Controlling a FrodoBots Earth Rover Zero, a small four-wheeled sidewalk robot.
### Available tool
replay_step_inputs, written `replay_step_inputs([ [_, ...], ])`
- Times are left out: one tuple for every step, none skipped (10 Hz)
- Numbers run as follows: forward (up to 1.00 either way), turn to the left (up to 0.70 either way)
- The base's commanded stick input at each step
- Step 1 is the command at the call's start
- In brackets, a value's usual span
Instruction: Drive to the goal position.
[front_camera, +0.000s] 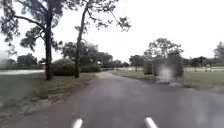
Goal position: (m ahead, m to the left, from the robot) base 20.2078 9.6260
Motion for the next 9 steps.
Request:
replay_step_inputs([
  [0.85, 0.00],
  [0.85, 0.00],
  [0.85, 0.00],
  [0.85, 0.00],
  [0.85, 0.00],
  [0.85, 0.00],
  [0.85, 0.00],
  [0.85, 0.00],
  [0.85, 0.00],
])
